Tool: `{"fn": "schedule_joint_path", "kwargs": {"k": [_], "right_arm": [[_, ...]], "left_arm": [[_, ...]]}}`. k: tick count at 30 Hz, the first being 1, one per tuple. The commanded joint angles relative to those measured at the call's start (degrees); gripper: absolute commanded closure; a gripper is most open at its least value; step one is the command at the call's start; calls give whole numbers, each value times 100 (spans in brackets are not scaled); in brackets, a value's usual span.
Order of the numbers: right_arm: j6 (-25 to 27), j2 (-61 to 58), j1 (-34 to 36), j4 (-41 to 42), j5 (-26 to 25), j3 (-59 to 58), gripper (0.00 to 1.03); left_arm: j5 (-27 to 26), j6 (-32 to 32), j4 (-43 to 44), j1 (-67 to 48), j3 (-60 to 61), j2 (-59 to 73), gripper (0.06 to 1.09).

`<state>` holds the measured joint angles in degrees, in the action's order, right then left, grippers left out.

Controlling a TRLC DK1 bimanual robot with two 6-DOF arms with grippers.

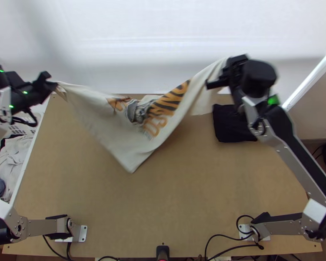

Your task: Fold the t-shirt

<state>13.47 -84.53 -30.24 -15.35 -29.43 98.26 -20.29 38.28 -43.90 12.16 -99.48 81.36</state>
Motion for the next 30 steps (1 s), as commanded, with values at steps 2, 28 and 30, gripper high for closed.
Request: {"fn": "schedule_joint_path", "kwargs": {"k": [2, 28, 30], "right_arm": [[-135, 385, 27, -108, -107, 405, 100], [-328, 692, -562, -20, -107, -1344, 100], [-310, 666, -580, -20, -107, -1336, 100]], "left_arm": [[34, -146, -277, 23, -564, -85, 105], [1309, -462, 3432, -320, 1203, 2437, 10], [1300, -664, 3432, -443, 1238, 2332, 10]]}}
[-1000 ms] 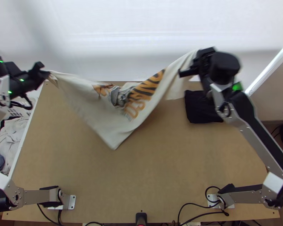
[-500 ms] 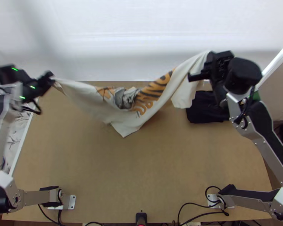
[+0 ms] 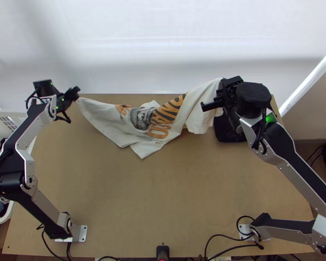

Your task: Fold the t-shirt

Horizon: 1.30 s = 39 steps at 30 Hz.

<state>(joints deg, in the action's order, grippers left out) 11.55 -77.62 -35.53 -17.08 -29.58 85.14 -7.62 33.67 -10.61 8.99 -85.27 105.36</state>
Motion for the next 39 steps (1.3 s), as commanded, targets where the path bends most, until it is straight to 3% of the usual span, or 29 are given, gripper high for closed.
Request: {"fn": "schedule_joint_path", "kwargs": {"k": [1, 5, 7, 11, 14, 19, 25, 30, 39], "right_arm": [[-109, -33, -51, 152, -91, -24, 100], [-109, -60, -86, 152, -91, -59, 100], [-109, -69, -95, 152, -91, -68, 100], [-109, -86, -95, 170, -91, -68, 100], [-100, -86, -86, 179, -91, -77, 100], [-109, -86, -86, 214, -91, -156, 100], [-100, -113, -112, 232, -91, -182, 100], [-92, -113, -112, 232, -91, -235, 100], [-100, -113, -103, 302, -91, -358, 100]], "left_arm": [[15, -282, -73, -187, -165, -165, 10], [41, -774, -626, -363, 116, -921, 10], [-73, -783, -1470, -469, 28, -1158, 10], [-943, -704, -3544, -750, -103, -1404, 10], [-1304, -546, -4265, -1040, 248, -1624, 10], [-1646, 737, -3913, -1365, 1312, -2046, 10], [-1664, 1801, -2999, -2209, 2366, -2301, 10], [-1418, 2328, -2428, -3018, 2560, -2151, 10], [-1040, 2566, -1822, -3510, 2340, -1483, 11]]}}
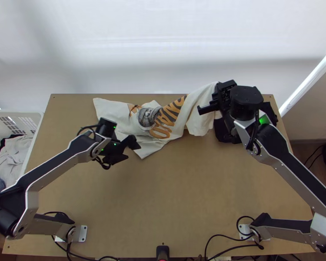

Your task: Fold the t-shirt

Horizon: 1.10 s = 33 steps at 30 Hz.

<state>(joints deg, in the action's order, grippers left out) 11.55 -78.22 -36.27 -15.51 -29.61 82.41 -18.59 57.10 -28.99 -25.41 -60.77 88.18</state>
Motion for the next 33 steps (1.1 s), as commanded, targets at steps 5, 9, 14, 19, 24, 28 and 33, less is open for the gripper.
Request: {"fn": "schedule_joint_path", "kwargs": {"k": [5, 9, 14, 19, 24, 28, 33], "right_arm": [[-92, -53, -29, 180, -98, -129, 100], [-92, -62, -29, 215, -98, -146, 100], [-83, -80, -29, 241, -98, -164, 100], [-83, -80, -29, 268, -98, -164, 100], [-83, -97, -29, 285, -98, -164, 100], [-57, -141, -29, 311, -98, -155, 100], [-48, -185, -29, 329, -98, -155, 100]], "left_arm": [[57, 170, -1, -254, -180, 437, 11], [48, 187, 34, -395, -260, 577, 18], [57, 161, 17, -518, -488, 806, 30], [198, 170, 8, -544, -655, 1034, 45], [461, 117, 78, -562, -690, 1105, 60], [488, 117, 87, -553, -690, 1184, 60], [488, 126, 34, -570, -752, 1280, 60]]}}
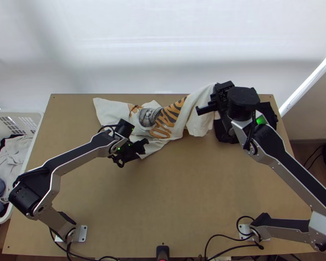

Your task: Fold the t-shirt

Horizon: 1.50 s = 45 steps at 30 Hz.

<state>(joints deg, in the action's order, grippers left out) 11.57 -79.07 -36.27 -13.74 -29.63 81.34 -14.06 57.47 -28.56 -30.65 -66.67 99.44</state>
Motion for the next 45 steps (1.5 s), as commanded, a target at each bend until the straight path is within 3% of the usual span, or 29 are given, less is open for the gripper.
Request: {"fn": "schedule_joint_path", "kwargs": {"k": [1, 26, 27, 29, 34, 45], "right_arm": [[-50, -100, -29, 152, -96, -48, 100], [-15, -267, -20, 266, -96, 22, 100], [-6, -267, -12, 266, -96, 31, 100], [20, -258, 15, 266, -96, 75, 100], [38, -223, 155, 257, -96, 119, 100], [-15, -39, 832, 266, -87, 101, 100]], "left_arm": [[35, 97, -10, -55, -162, 164, 60], [35, 1, -546, -63, -742, 735, 60], [35, 1, -546, -63, -786, 823, 65], [273, -131, -519, -81, -874, 937, 106], [229, -632, -414, 33, -970, 1043, 105], [317, -817, -941, 2046, -2262, -794, 105]]}}
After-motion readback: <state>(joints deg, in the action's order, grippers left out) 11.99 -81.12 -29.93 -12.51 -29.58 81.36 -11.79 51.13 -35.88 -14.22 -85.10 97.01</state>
